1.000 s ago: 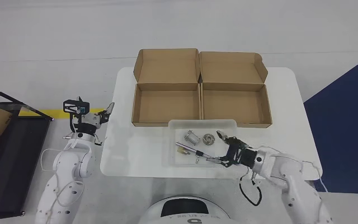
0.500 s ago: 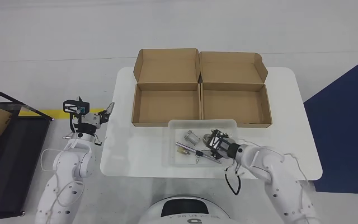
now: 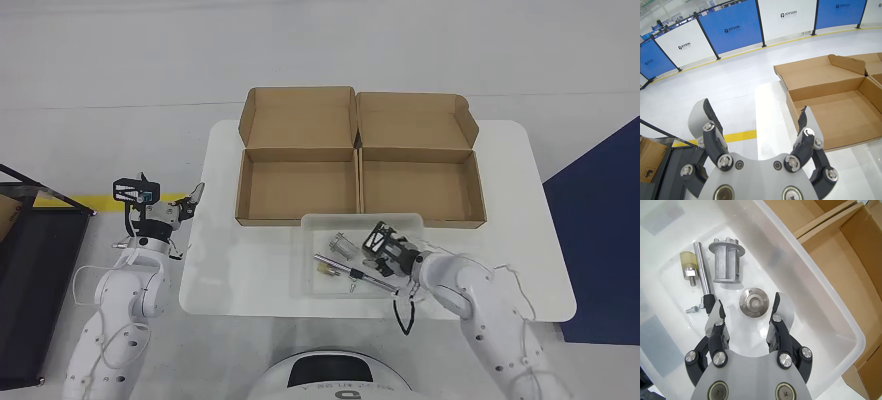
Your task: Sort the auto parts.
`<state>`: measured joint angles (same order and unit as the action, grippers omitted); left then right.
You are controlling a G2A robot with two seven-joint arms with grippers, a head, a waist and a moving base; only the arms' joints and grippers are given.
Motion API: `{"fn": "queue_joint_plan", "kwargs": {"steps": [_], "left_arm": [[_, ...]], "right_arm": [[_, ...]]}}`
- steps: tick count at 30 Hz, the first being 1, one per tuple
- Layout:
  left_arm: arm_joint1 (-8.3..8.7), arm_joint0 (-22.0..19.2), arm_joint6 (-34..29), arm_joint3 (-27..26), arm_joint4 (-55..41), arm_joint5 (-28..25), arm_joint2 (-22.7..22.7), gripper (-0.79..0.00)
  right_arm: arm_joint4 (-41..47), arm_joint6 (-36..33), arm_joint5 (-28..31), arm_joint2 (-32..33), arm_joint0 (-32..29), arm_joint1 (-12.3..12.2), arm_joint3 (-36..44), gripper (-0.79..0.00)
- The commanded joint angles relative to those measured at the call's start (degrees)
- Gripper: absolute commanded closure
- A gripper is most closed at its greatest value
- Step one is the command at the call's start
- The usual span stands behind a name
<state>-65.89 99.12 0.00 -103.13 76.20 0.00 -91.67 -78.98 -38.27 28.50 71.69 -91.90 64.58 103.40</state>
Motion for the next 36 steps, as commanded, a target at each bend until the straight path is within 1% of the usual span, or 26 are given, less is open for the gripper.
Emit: {"fn": "queue_joint_plan", "kwargs": {"steps": [1,4,6,7,8,19,28,30,31,36], "left_arm": [[0.00,0.00,0.00,0.00,0.00,0.00,0.00,-0.785],[0.00,0.00,0.00,0.00,0.00,0.00,0.00,-0.785],[0.00,0.00,0.00,0.00,0.00,0.00,0.00,-0.785],[0.00,0.00,0.00,0.00,0.00,0.00,0.00,-0.785],[0.00,0.00,0.00,0.00,0.00,0.00,0.00,-0.785],[0.00,0.00,0.00,0.00,0.00,0.00,0.00,-0.785],[0.00,0.00,0.00,0.00,0.00,0.00,0.00,-0.785],[0.00,0.00,0.00,0.00,0.00,0.00,0.00,-0.785],[0.00,0.00,0.00,0.00,0.00,0.00,0.00,-0.785],[0.00,0.00,0.00,0.00,0.00,0.00,0.00,-0.785]], "right_arm": [[0.01,-1.65,-0.78,-0.60,0.67,0.07,-0.27,-0.536],[-0.11,-2.34,-1.77,-1.32,1.08,0.16,-0.29,-0.477],[-0.51,-2.62,-2.30,-1.84,1.35,0.20,-0.29,-0.453],[-0.68,-2.69,-2.68,-2.04,1.48,0.22,-0.29,-0.413],[-0.76,-2.74,-3.01,-2.26,1.59,0.25,-0.31,-0.391],[0.50,-4.43,-4.25,-3.57,3.99,0.45,-2.56,-0.354],[1.43,-5.29,-4.71,-4.48,5.92,0.58,-4.56,-0.339],[1.56,-6.11,-5.01,-5.02,6.90,0.70,-5.71,-0.320],[1.71,-6.42,-5.05,-5.34,7.32,0.76,-6.15,-0.308],[2.57,-6.65,-4.90,-6.02,8.43,0.89,-7.20,-0.148]]}}
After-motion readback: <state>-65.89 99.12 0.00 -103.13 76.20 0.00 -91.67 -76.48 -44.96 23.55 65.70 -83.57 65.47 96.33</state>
